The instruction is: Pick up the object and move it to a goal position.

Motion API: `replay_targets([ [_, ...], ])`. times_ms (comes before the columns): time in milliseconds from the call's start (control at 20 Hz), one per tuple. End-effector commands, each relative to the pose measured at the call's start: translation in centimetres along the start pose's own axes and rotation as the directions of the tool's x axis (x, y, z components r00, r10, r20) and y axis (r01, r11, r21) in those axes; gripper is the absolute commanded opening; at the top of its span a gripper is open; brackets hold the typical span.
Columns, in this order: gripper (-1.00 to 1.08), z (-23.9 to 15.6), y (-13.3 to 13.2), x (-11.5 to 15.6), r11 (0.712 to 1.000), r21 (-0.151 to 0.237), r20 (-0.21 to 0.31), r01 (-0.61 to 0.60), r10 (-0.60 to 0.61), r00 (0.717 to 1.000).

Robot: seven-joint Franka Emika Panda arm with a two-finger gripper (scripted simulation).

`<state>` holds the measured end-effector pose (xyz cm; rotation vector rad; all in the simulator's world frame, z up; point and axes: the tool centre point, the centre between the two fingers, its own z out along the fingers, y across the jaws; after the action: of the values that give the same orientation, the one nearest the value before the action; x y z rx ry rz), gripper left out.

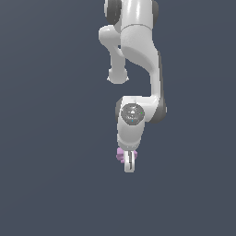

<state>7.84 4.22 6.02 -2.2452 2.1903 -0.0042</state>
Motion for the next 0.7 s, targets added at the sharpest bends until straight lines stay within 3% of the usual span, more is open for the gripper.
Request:
replay_targets([
  [0, -1.00, 0.0, 0.0, 0.0, 1.000, 0.000, 0.000, 0.000, 0.000, 1.000],
  [650, -1.00, -3.2, 2.8, -1.6, 1.000, -0.001, 0.001, 0.000, 0.000, 1.000],
])
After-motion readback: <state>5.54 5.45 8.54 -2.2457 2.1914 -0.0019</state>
